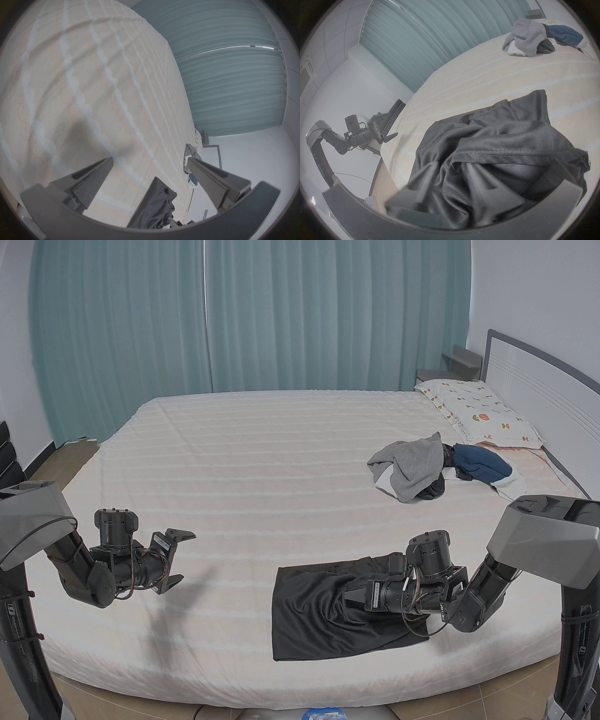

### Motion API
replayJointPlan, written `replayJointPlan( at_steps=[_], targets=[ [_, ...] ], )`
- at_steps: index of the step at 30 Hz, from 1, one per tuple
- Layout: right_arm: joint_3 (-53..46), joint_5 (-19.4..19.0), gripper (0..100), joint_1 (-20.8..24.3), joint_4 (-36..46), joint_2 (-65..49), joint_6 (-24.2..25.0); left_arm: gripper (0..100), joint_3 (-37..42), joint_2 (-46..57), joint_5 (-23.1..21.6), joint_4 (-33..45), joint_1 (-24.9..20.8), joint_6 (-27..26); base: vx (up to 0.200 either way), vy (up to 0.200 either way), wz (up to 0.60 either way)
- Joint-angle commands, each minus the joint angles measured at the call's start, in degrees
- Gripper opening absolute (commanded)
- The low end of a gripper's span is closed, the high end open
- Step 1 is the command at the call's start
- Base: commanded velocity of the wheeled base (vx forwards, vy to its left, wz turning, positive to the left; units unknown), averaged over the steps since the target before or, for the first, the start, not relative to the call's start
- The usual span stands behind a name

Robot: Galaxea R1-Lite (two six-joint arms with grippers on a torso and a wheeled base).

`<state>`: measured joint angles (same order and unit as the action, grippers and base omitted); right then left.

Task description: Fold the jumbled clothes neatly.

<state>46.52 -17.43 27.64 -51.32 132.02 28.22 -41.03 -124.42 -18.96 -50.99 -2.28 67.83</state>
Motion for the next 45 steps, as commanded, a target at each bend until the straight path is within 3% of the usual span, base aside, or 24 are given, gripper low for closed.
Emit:
replayJointPlan(
  at_steps=[1, 16, 29, 45],
  targets=[
    [-0.4, 0.0, 0, 0.4, 0.1, 0.1, -0.1, 100, 0.0, -0.1, 0.0, 0.0, 0.0, 0.0, 0.0, 0.0, 0.0],
    [-4.1, 0.6, 0, -1.6, 0.1, -3.5, -1.1, 100, 0.1, -0.1, 0.0, -0.1, 0.0, 0.0, 0.0, 0.0, 0.0],
    [-11.7, -0.1, 0, -10.7, 0.0, -10.3, -3.1, 100, 0.1, -0.1, 0.1, -0.1, 0.0, 0.0, 0.0, 0.0, 0.0],
    [-18.8, -5.7, 0, -20.5, -0.1, -12.7, -6.8, 100, 0.1, -0.1, 0.1, -0.1, 0.0, 0.0, 0.0, 0.0, 0.0]
  ],
)
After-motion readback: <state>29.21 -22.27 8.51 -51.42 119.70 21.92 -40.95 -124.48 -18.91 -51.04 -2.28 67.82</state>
